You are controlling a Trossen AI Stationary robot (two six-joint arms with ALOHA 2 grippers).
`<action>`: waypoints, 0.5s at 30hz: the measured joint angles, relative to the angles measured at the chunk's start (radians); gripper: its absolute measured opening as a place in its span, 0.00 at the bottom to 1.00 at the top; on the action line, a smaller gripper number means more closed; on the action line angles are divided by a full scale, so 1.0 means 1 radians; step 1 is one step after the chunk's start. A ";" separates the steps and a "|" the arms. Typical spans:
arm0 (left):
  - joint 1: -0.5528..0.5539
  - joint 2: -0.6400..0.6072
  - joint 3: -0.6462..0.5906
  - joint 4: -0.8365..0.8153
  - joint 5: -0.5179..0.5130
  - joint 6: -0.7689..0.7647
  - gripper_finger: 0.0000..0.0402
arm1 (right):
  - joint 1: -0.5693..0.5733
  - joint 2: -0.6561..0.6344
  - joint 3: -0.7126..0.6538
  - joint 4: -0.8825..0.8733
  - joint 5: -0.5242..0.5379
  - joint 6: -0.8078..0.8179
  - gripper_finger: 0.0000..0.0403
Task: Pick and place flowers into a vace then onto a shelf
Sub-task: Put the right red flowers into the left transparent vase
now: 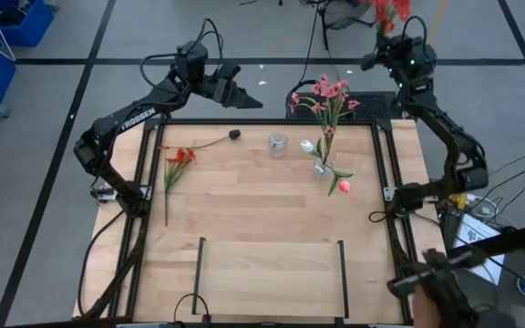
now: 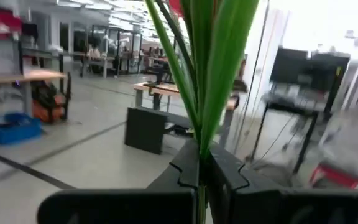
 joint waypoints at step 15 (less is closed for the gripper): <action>0.001 0.000 0.000 -0.002 -0.140 0.026 0.87 | -0.030 0.312 0.204 0.065 -0.214 0.009 0.00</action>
